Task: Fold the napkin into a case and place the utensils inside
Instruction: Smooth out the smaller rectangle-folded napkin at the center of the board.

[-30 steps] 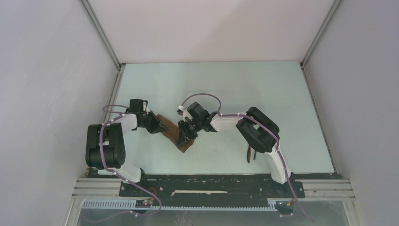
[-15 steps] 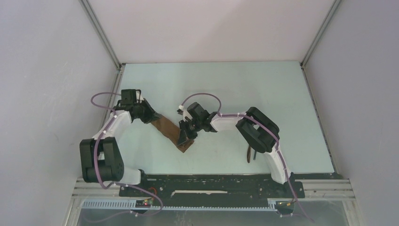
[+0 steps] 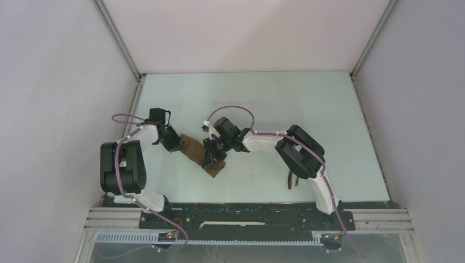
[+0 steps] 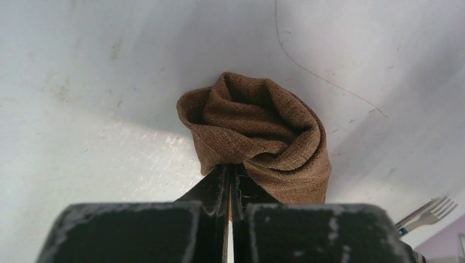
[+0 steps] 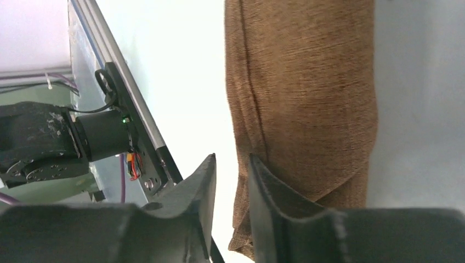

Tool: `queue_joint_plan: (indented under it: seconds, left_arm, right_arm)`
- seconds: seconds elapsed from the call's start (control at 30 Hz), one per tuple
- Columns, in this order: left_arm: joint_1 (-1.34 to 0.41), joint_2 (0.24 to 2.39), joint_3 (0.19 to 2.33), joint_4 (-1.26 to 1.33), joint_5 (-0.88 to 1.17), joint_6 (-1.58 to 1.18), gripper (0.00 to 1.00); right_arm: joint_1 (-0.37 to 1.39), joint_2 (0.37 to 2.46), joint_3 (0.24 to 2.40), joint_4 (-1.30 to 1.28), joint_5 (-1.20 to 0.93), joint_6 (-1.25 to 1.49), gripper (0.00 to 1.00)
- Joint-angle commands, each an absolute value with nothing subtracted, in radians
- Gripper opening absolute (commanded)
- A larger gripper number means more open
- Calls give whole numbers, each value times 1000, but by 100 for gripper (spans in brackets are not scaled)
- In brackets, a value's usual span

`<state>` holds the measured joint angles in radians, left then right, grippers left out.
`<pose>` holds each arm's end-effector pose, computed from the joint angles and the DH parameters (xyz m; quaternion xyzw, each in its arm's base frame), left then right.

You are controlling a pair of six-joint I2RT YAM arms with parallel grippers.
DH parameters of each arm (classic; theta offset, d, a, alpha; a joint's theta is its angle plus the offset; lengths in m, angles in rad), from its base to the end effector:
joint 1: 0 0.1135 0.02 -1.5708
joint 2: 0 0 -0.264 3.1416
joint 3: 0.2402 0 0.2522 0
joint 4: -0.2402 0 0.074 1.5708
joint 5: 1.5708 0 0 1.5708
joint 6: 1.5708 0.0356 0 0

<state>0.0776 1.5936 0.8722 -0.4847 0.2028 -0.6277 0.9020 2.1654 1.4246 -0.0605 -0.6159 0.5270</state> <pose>0.2881 0.0152 0.1590 -0.3207 0.9245 -0.1448 0.1466 0.2696 0.3743 0.1371 -0.2764 0.8466 0.4466 0.0861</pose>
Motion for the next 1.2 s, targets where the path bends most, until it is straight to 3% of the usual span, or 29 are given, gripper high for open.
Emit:
queue_joint_plan:
  seconds: [0.0, 0.07, 0.13, 0.2, 0.33, 0.5, 0.7, 1.0, 1.17]
  left_arm:
    - [74, 1600, 905, -538, 49, -606, 0]
    - [74, 1604, 911, -538, 64, -603, 0]
    - [72, 1605, 924, -536, 102, -599, 0]
    - [72, 1592, 935, -535, 128, -592, 0]
    - [72, 1546, 964, -544, 189, -567, 8]
    - [72, 1528, 998, -573, 215, -550, 11]
    - [72, 1467, 1007, -615, 158, -531, 14]
    - [68, 1584, 1098, -739, 4, -503, 31]
    - [44, 1656, 1151, -761, 3, -487, 29]
  right_arm:
    - [901, 2077, 1475, -19, -634, 557, 42]
    - [888, 2083, 1510, 31, -634, 589, 51]
    - [874, 2139, 1599, 35, -644, 618, 54]
    - [859, 2217, 1687, 45, -641, 667, 49]
    - [840, 2357, 1823, 92, -641, 773, 29]
    - [839, 2453, 1883, 147, -635, 854, 11]
    - [848, 2493, 1887, 146, -617, 855, 7]
    - [878, 2528, 1919, 109, -547, 839, 5]
    - [897, 2571, 1974, 68, -503, 835, 1]
